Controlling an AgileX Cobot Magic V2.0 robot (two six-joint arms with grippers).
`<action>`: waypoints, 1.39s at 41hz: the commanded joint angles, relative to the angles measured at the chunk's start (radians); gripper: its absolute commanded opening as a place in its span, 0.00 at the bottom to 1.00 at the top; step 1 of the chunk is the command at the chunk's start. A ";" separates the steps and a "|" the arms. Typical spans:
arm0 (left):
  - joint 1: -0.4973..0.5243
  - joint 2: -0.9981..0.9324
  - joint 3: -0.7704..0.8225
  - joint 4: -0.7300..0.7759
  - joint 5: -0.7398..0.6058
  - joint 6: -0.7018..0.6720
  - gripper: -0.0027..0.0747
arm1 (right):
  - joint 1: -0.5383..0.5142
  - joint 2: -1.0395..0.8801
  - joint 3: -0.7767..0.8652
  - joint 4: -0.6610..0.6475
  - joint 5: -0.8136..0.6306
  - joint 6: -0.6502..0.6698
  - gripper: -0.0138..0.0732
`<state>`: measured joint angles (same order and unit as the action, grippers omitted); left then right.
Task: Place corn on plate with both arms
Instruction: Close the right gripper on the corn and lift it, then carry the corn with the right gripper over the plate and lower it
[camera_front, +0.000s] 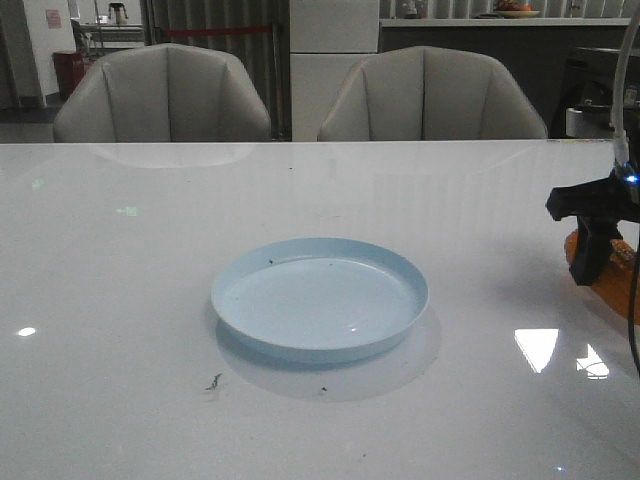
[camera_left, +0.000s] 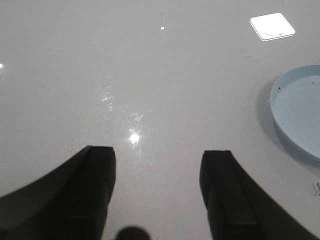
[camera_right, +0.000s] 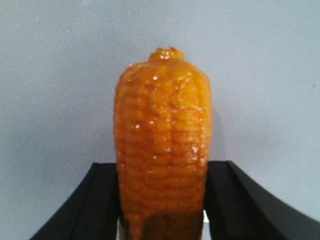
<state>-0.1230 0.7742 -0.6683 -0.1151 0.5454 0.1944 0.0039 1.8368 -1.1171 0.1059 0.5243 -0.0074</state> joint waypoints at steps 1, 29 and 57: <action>0.005 -0.001 -0.028 -0.003 -0.067 0.001 0.60 | -0.006 -0.046 -0.070 -0.007 -0.022 -0.012 0.43; 0.005 -0.001 -0.028 -0.005 -0.067 0.001 0.60 | 0.318 -0.044 -0.535 -0.005 0.179 -0.013 0.43; 0.005 -0.001 -0.028 -0.005 -0.023 0.001 0.60 | 0.552 0.212 -0.535 -0.006 0.245 -0.015 0.43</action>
<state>-0.1230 0.7742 -0.6683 -0.1148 0.5806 0.1944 0.5580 2.0921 -1.6191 0.1047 0.7889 -0.0139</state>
